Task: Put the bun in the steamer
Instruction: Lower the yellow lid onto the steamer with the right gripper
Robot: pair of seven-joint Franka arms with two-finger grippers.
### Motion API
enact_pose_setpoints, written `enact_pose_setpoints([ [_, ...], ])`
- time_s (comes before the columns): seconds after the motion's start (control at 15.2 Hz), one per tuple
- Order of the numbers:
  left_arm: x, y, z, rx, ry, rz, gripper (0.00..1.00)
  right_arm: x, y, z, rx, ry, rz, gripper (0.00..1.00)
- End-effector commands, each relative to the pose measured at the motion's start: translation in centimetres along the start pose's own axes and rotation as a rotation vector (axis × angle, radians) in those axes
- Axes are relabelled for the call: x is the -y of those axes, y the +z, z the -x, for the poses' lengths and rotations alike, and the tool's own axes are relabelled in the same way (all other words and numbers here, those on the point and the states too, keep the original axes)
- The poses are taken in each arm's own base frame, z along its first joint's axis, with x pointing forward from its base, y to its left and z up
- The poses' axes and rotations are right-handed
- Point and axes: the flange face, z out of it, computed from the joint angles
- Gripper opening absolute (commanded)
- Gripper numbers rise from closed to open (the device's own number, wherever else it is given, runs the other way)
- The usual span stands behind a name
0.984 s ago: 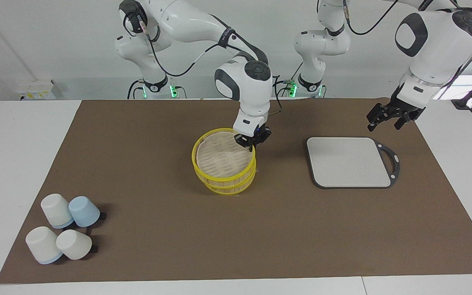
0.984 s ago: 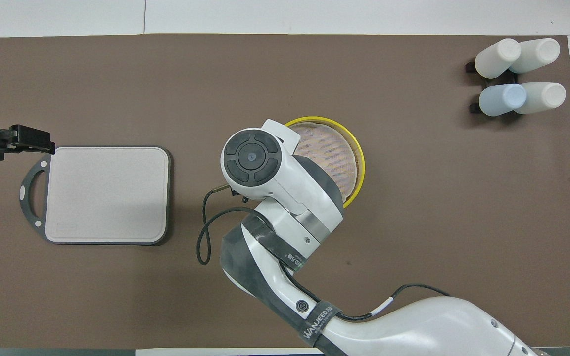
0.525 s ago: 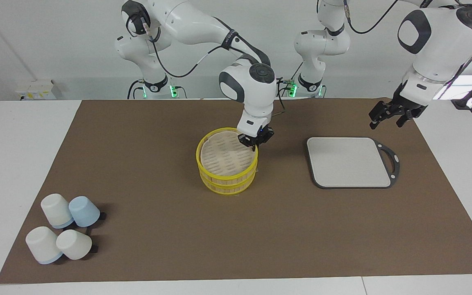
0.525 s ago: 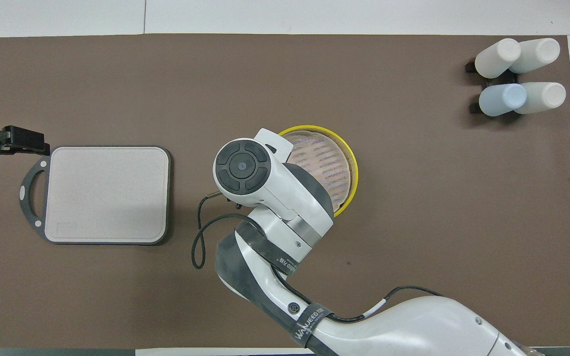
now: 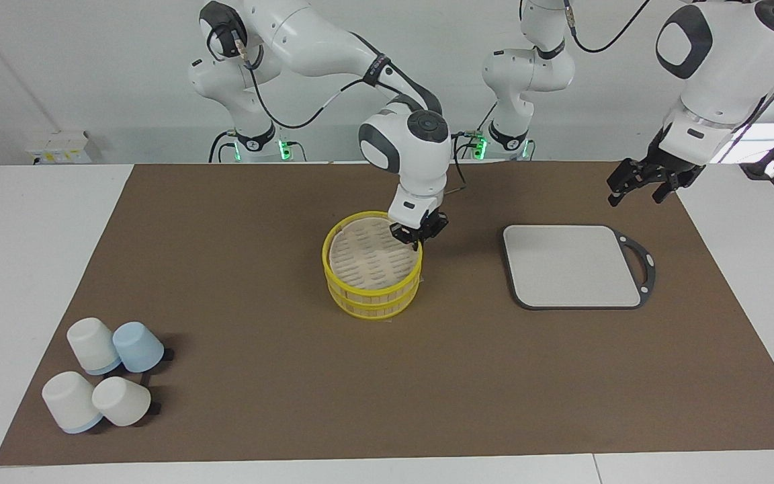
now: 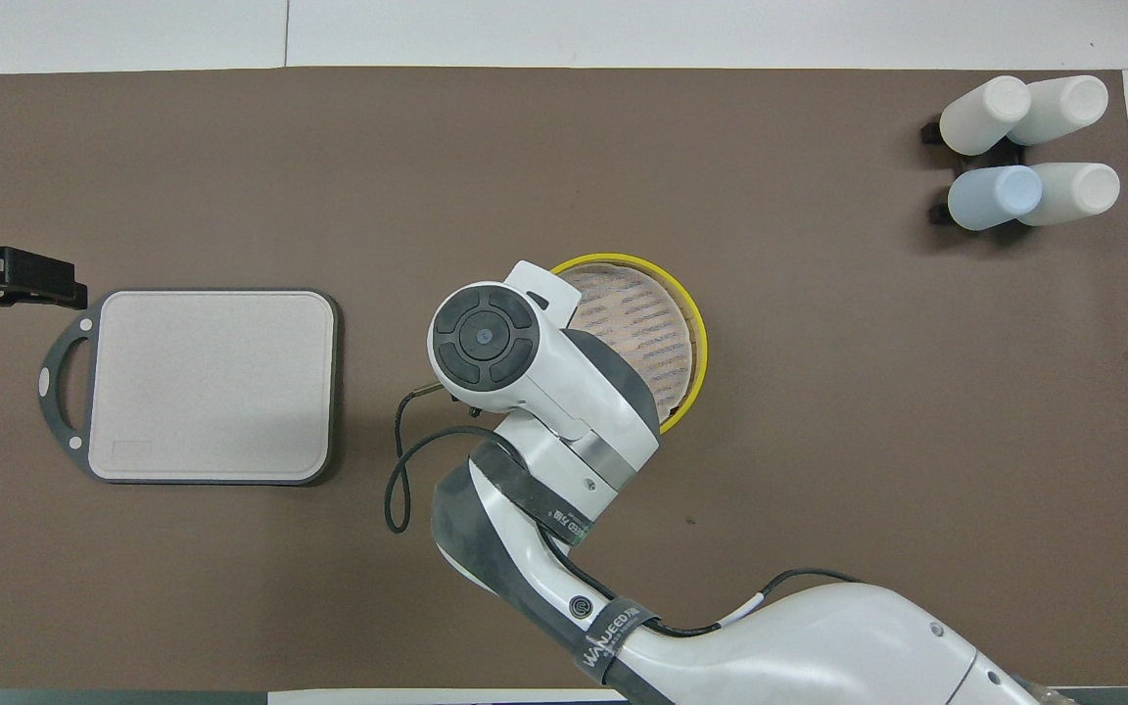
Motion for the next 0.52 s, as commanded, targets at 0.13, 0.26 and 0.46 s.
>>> enact_pose_setpoints([
  [0.13, 0.3, -1.2, 0.1, 0.022, 0.014, -0.026, 1.00, -0.1, 0.2, 0.2, -0.016, 0.050, 0.001, 0.23],
  [0.26, -0.2, -0.3, 0.0, 0.023, 0.021, -0.017, 1.00, -0.1, 0.1, 0.2, -0.018, 0.065, -0.002, 0.67],
  [0.46, -0.6, 0.2, -0.1, 0.016, 0.028, -0.011, 1.00, -0.9, -1.7, -0.8, -0.047, 0.083, -0.015, 1.00],
])
